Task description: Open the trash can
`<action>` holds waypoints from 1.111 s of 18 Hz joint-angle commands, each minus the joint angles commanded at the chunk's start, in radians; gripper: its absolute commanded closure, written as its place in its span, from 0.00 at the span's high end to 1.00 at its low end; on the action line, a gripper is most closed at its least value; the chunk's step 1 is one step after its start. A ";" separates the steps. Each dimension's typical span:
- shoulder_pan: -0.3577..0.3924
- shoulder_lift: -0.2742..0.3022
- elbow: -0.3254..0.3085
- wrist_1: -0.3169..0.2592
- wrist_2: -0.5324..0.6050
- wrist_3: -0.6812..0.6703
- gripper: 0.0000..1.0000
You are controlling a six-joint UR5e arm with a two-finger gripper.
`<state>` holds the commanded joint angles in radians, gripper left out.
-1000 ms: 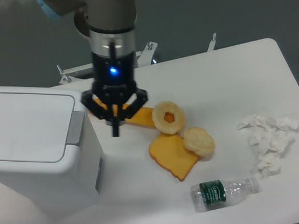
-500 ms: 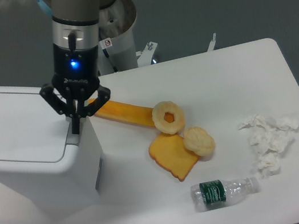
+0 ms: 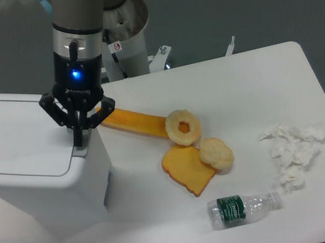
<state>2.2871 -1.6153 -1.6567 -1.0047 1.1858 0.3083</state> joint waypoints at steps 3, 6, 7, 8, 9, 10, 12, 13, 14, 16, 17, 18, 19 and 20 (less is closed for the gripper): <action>0.003 0.000 0.000 0.000 0.002 0.000 0.04; 0.008 -0.003 0.000 0.002 0.000 0.002 0.05; 0.008 0.000 0.003 0.002 0.000 0.000 0.06; 0.008 0.002 0.011 0.000 -0.002 0.000 0.07; 0.008 0.005 0.017 0.000 -0.003 0.000 0.08; 0.008 0.006 0.023 0.000 -0.005 0.000 0.14; 0.003 0.008 0.034 -0.002 -0.021 -0.003 0.17; 0.003 0.009 0.037 -0.008 -0.062 -0.008 0.20; 0.008 0.012 0.041 -0.015 -0.111 -0.009 0.21; 0.026 0.012 0.046 -0.025 -0.169 -0.011 0.25; 0.035 0.012 0.048 -0.026 -0.179 -0.011 0.35; 0.049 0.012 0.048 -0.026 -0.184 -0.006 0.55; 0.067 0.012 0.048 -0.025 -0.183 0.003 0.79; 0.090 0.009 0.051 -0.022 -0.178 0.005 1.00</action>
<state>2.3774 -1.6060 -1.6061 -1.0263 1.0078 0.3129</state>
